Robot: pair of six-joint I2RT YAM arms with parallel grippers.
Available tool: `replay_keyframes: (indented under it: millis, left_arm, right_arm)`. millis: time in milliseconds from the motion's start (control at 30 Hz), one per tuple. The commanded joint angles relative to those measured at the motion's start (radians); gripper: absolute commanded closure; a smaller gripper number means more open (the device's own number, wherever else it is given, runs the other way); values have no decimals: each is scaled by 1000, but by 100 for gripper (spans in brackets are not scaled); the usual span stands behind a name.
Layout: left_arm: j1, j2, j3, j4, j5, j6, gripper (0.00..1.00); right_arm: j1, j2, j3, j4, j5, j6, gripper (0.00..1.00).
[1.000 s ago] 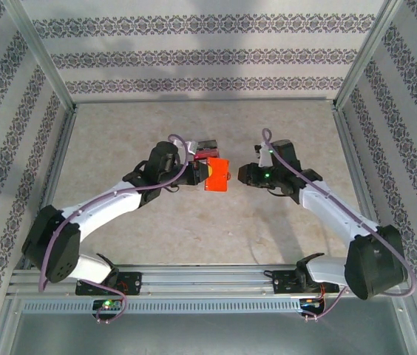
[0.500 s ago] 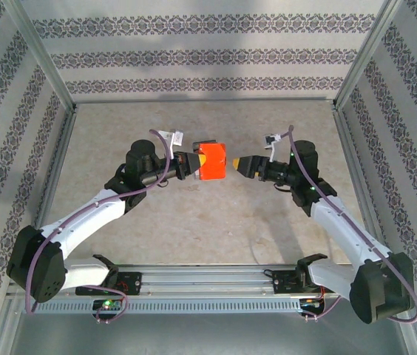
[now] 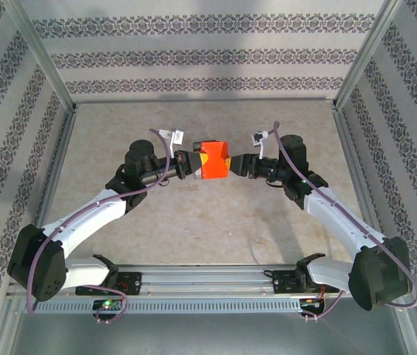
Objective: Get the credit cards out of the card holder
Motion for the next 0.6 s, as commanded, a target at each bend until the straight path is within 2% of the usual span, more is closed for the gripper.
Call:
replay_keyframes:
  millis: [0, 100, 200, 300, 333, 567]
  left_arm:
    - [4, 1, -2, 69, 30, -11, 100]
    - [5, 3, -5, 67, 31, -12, 100]
    - [5, 5, -4, 67, 33, -11, 100]
    - [6, 7, -7, 71, 35, -16, 100]
    - [4, 8, -9, 72, 39, -22, 100]
    - [4, -1, -126, 138, 1, -117, 100]
  right_arm:
    - [12, -10, 25, -12, 40, -30, 55]
    - [10, -15, 23, -16, 49, -33, 62]
    - [7, -17, 25, -32, 59, -42, 75]
    - [1, -22, 23, -40, 65, -44, 97]
    - [0, -25, 23, -44, 65, -44, 100]
    - [-4, -63, -2, -128, 42, -69, 100]
